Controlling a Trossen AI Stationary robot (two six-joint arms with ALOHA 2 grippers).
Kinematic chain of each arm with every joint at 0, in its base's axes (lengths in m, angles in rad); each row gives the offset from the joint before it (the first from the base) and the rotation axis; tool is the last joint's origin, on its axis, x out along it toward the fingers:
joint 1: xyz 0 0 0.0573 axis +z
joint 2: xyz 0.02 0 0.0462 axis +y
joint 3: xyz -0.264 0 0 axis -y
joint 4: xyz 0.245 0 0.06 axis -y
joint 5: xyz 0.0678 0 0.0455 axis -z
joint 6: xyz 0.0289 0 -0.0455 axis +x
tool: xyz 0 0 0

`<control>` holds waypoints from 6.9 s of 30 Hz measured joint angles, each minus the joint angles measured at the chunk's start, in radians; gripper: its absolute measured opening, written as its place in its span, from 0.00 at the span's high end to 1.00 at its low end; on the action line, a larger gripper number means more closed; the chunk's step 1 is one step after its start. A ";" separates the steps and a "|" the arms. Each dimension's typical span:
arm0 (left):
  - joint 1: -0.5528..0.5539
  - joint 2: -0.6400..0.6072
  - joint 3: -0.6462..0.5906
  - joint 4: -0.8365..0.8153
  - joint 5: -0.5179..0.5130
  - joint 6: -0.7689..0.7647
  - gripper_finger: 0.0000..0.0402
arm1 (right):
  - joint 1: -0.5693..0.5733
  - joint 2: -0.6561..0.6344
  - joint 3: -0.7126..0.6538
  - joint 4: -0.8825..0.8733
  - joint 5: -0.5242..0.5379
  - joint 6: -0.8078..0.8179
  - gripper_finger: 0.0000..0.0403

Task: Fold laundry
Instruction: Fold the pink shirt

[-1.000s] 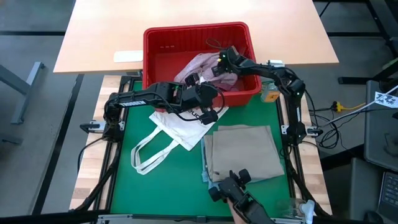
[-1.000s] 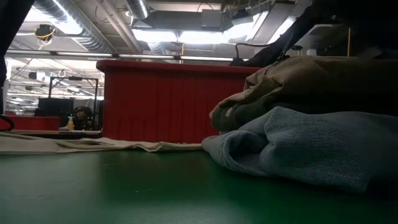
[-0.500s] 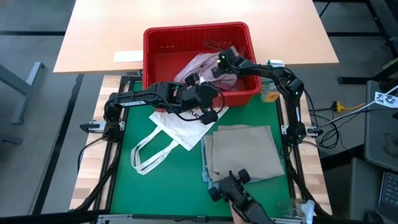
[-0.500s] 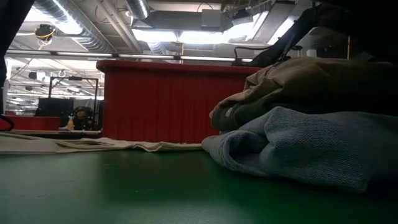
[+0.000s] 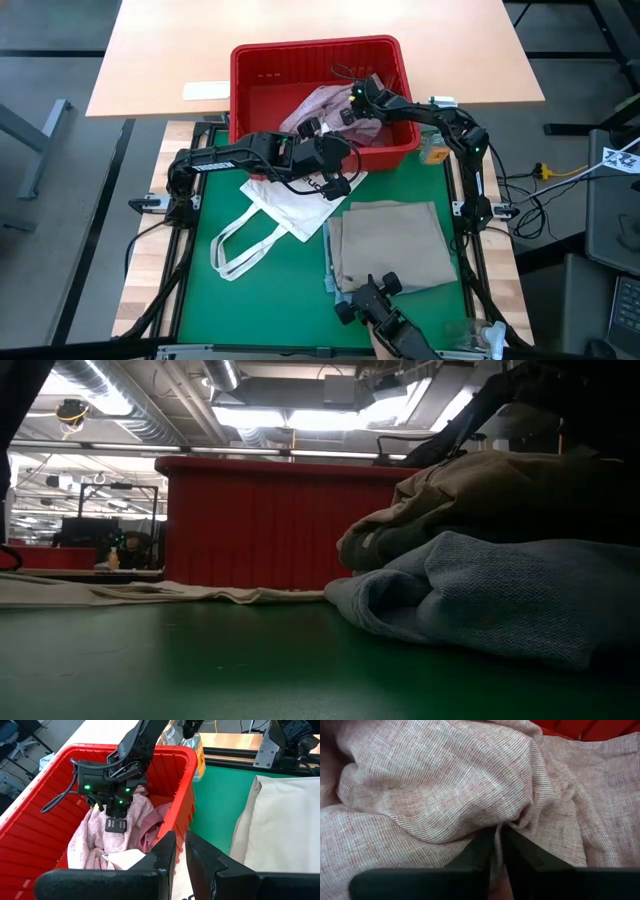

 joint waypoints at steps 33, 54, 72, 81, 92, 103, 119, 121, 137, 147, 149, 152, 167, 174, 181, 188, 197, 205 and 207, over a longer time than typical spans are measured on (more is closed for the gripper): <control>0.001 0.000 0.000 0.000 -0.008 0.074 0.90 | 0.000 -0.133 0.375 -0.046 -0.547 -0.074 1.00; 0.122 0.001 0.000 -0.071 -0.081 0.122 0.90 | 0.000 -0.366 0.793 -0.532 -0.544 -0.397 1.00; 0.351 0.002 -0.057 -0.073 0.169 0.166 0.90 | 0.000 -0.539 0.803 -0.629 -0.538 -0.401 1.00; 0.440 0.002 -0.138 0.002 0.305 0.165 0.87 | -0.001 -0.555 0.803 -0.666 -0.538 -0.427 1.00; 0.486 0.002 -0.297 0.290 0.363 0.165 0.61 | 0.000 -0.555 0.803 -0.706 -0.538 -0.452 1.00; 0.487 0.001 -0.492 0.630 0.281 0.167 0.58 | -0.001 -0.555 0.803 -0.709 -0.538 -0.452 1.00; 0.478 0.000 -0.497 0.668 0.289 0.163 0.99 | -0.001 -0.554 0.803 -0.715 -0.538 -0.452 1.00; 0.474 0.000 -0.497 0.667 0.290 0.162 0.99 | 0.000 -0.554 0.803 -0.715 -0.536 -0.452 1.00; 0.435 -0.310 -0.497 0.620 0.277 0.046 1.00 | -0.001 -0.584 0.803 -0.716 -0.501 -0.503 1.00; 0.371 -0.559 -0.497 0.646 0.277 0.025 1.00 | -0.001 -0.672 0.803 -0.597 -0.501 -0.489 1.00; 0.350 -0.593 -0.497 0.654 0.257 0.026 1.00 | 0.000 -0.689 0.803 -0.559 -0.502 -0.463 1.00; 0.315 -0.626 -0.497 0.676 0.237 0.026 1.00 | 0.000 -0.711 0.803 -0.509 -0.554 -0.417 1.00; 0.017 -0.693 -0.496 0.672 0.196 0.026 1.00 | 0.000 -0.796 0.803 -0.398 -1.038 -0.146 1.00; -0.151 -0.693 -0.496 0.563 0.117 -0.012 1.00 | 0.000 -0.821 0.803 -0.435 -1.270 0.050 1.00; -0.273 -0.682 -0.496 0.402 0.092 -0.169 1.00 | 0.000 -0.839 0.802 -0.673 -1.342 0.083 1.00; -0.380 -0.642 -0.496 0.298 0.119 -0.343 1.00 | 0.001 -0.841 0.783 -0.898 -1.322 0.106 1.00; -0.479 -0.599 -0.497 0.145 0.157 -0.495 1.00 | 0.001 -0.942 0.612 -0.946 -1.297 0.045 1.00; -0.524 -0.559 -0.497 -0.028 0.161 -0.683 1.00 | 0.001 -1.037 0.356 -0.921 -1.282 0.044 1.00; -0.526 -0.549 -0.497 -0.038 0.155 -0.690 1.00 | 0.010 -1.056 0.291 -0.871 -1.277 0.051 1.00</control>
